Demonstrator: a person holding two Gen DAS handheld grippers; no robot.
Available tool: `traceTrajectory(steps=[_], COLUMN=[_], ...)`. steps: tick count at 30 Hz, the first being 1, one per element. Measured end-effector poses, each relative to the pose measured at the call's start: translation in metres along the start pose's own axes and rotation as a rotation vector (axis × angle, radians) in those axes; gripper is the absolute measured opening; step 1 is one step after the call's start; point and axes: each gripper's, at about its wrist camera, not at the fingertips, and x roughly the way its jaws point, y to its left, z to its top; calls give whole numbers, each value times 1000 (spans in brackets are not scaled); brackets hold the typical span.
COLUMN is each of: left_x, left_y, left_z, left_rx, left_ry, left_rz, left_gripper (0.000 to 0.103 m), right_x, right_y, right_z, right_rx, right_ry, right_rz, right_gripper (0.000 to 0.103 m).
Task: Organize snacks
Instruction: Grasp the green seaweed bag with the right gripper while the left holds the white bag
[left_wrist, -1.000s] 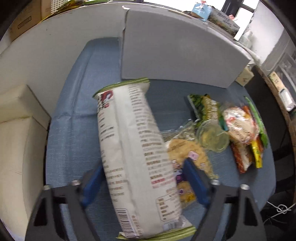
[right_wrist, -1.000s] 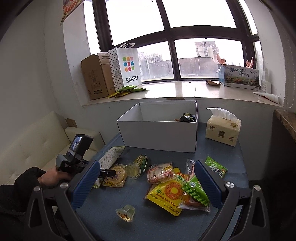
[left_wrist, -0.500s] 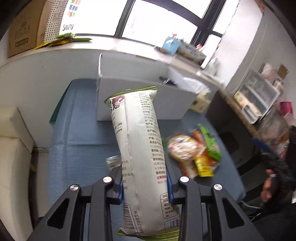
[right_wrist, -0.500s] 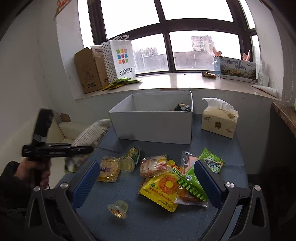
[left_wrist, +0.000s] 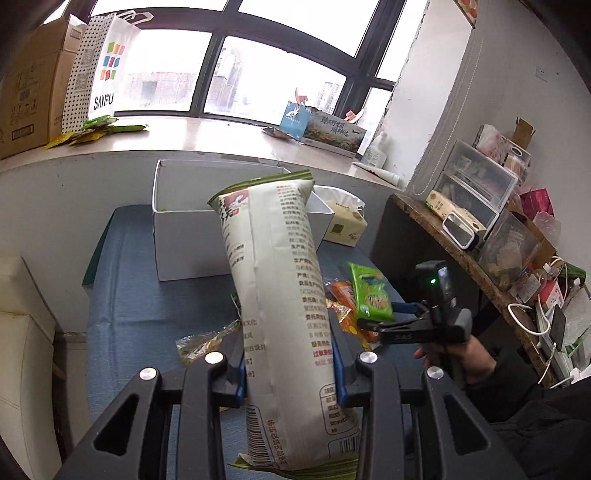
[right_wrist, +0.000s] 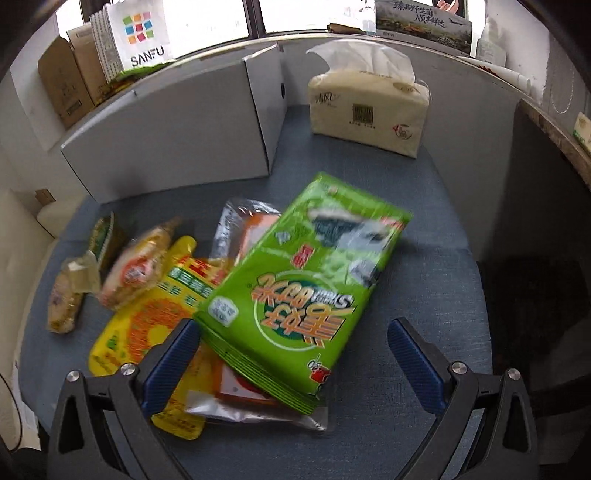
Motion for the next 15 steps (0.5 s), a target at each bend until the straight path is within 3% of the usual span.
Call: traceTrajectory(steps=[3, 5, 10, 15], left_x=[5, 6, 6, 11], left_y=[0, -2, -8, -10], left_z=[-3, -5, -6, -8], left_rx=[-1, 3, 30, 31], left_ry=[12, 16, 12, 23], left_rz=[-9, -14, -18, -26], left_gripper=[37, 37, 37, 37], right_x=[5, 4, -5, 5], right_y=[-8, -13, -28, -52], right_z=[-4, -2, 1, 21], right_rx=[50, 62, 174, 307], right_ry=[-5, -19, 25, 41], right_rz=[50, 30, 111, 87], right_gripper=[103, 103, 103, 103])
